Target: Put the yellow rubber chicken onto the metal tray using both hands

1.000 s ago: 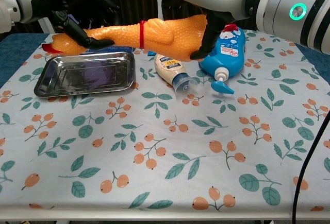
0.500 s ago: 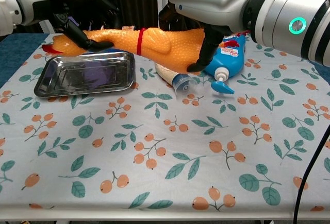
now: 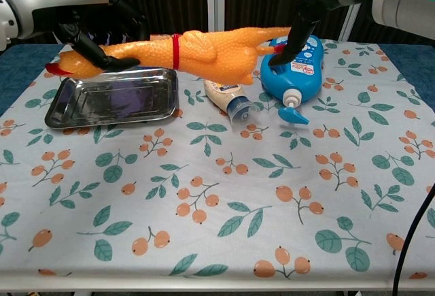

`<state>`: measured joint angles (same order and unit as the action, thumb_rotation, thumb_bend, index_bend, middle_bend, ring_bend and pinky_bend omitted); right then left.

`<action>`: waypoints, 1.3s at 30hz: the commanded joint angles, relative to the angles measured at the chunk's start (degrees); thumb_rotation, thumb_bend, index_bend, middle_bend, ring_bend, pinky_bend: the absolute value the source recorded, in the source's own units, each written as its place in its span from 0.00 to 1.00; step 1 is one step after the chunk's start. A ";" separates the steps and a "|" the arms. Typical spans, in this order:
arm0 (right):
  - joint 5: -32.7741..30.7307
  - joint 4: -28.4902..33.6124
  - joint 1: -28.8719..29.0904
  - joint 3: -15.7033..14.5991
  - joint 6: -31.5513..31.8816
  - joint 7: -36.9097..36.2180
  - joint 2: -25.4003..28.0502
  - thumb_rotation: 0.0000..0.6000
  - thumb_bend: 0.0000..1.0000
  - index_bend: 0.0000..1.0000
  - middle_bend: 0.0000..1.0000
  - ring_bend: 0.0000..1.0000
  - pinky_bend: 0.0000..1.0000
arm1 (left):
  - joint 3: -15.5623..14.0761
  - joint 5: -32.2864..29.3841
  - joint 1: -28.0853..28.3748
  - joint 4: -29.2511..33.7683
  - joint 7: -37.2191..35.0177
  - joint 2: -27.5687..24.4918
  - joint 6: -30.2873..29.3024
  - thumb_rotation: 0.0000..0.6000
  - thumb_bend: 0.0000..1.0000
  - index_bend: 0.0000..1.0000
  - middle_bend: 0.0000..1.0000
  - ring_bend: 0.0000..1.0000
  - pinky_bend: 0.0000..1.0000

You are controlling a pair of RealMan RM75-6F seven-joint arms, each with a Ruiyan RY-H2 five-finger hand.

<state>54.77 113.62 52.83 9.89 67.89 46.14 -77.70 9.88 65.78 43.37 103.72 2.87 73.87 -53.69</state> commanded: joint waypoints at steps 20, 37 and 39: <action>14.20 0.29 -14.96 -5.82 3.93 -18.98 17.20 1.00 0.00 0.00 0.00 0.04 0.08 | -1.49 0.96 -4.89 -30.30 -7.45 11.57 -2.55 1.00 0.71 0.72 0.74 0.61 0.71; 15.09 -1.70 -18.30 -4.31 2.62 -22.57 18.36 1.00 0.00 0.00 0.00 0.04 0.08 | 1.41 -7.87 -1.40 -33.98 5.09 15.01 4.07 1.00 0.58 0.58 0.53 0.37 0.48; 15.11 -1.85 -18.52 -4.09 2.49 -22.86 18.40 1.00 0.00 0.00 0.00 0.04 0.08 | 1.49 -9.43 -1.29 -33.43 6.48 14.89 4.65 1.00 0.48 0.53 0.48 0.33 0.47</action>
<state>69.87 111.82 34.36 5.75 70.42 23.32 -59.32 11.21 57.58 41.83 69.69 8.25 88.93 -49.78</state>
